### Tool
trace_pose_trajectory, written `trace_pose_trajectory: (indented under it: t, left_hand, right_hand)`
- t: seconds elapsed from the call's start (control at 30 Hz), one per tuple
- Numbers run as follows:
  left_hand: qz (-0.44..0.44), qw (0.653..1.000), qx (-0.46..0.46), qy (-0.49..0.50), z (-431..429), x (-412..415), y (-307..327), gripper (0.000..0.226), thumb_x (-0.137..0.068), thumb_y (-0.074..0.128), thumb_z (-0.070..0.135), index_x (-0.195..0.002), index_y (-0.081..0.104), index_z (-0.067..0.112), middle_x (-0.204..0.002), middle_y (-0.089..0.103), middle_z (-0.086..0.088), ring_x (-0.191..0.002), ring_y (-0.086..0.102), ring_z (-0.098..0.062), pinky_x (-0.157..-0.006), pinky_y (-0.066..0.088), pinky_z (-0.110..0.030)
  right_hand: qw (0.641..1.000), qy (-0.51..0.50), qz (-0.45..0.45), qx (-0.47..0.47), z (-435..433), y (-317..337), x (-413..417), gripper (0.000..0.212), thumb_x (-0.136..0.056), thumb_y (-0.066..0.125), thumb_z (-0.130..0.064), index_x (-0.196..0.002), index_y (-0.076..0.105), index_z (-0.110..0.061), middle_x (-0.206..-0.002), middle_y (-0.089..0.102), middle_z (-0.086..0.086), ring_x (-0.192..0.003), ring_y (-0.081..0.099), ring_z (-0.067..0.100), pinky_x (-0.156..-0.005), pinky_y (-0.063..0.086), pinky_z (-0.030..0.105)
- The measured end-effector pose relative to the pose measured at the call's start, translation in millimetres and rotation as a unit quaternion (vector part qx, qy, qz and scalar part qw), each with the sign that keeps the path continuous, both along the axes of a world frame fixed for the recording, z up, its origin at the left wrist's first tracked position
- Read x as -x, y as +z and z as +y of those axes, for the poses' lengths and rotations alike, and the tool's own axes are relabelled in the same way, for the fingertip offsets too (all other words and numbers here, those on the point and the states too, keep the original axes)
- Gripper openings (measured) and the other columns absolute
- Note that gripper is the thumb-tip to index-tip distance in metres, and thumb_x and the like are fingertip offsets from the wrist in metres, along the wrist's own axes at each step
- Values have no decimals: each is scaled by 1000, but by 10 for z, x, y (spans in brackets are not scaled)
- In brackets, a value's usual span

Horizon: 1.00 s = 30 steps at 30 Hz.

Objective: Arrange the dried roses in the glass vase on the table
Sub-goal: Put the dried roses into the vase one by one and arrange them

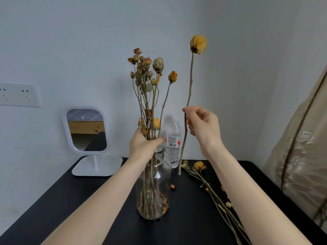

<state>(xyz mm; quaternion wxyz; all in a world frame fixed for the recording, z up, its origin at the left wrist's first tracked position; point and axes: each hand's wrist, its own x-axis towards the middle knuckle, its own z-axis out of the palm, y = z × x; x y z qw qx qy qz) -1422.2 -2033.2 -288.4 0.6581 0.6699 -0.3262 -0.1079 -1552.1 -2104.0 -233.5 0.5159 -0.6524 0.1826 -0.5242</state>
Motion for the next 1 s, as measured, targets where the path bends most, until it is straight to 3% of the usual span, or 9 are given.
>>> trace_pose_trajectory:
  t: [0.13, 0.23, 0.37, 0.5, 0.8, 1.0]
  left_hand:
    - [52, 997, 37, -47, 54, -40, -17, 17, -76, 68, 9, -85, 60, 21, -86, 65, 2, -83, 60, -12, -64, 42, -22]
    - [53, 996, 40, -57, 75, -54, -17, 15, -77, 69, 11, -81, 61, 23, -84, 66, 4, -83, 61, -11, -66, 44, -24]
    - [56, 996, 41, -61, 72, -62, -21, 14, -78, 68, 9, -81, 62, 21, -82, 65, 1, -85, 62, -16, -81, 51, -34]
    - [56, 995, 41, -66, 82, -74, -32, 13, -78, 68, 9, -83, 63, 20, -84, 66, 2, -88, 62, -17, -83, 50, -35]
    - [60, 995, 50, -63, 79, -66, -42, 13, -78, 68, 9, -80, 62, 20, -81, 66, 2, -82, 62, -13, -68, 48, -27]
    - [52, 995, 48, -69, 83, -76, -57, 11, -78, 69, 9, -81, 62, 18, -82, 66, -1, -85, 63, -18, -80, 51, -33]
  right_hand:
    - [999, -4, -42, 6, 19, 80, -32, 14, -92, 55, -16, -84, 66, -16, -46, 51, -13, -38, 37, 0, -39, 32, 12]
    - [997, -7, -78, 13, 30, 162, -73, 13, -93, 54, -14, -85, 65, -13, -51, 50, -10, -40, 35, 3, -40, 32, 13]
    - [994, -16, -103, 20, 47, 232, -157, 11, -93, 54, -13, -86, 63, -12, -54, 49, -7, -43, 37, 4, -47, 35, 11]
    - [992, -20, -116, 37, 59, 296, -212, 12, -93, 54, -15, -86, 64, -13, -55, 50, -7, -46, 42, 1, -54, 36, 13]
    - [999, -30, -21, 38, 62, 125, -327, 12, -93, 53, -14, -91, 65, -10, -58, 55, -6, -43, 44, -3, -55, 36, 17]
    - [995, -11, 83, 48, 40, -70, -338, 12, -91, 56, -16, -87, 65, -10, -61, 63, -3, -43, 44, 0, -55, 36, 21]
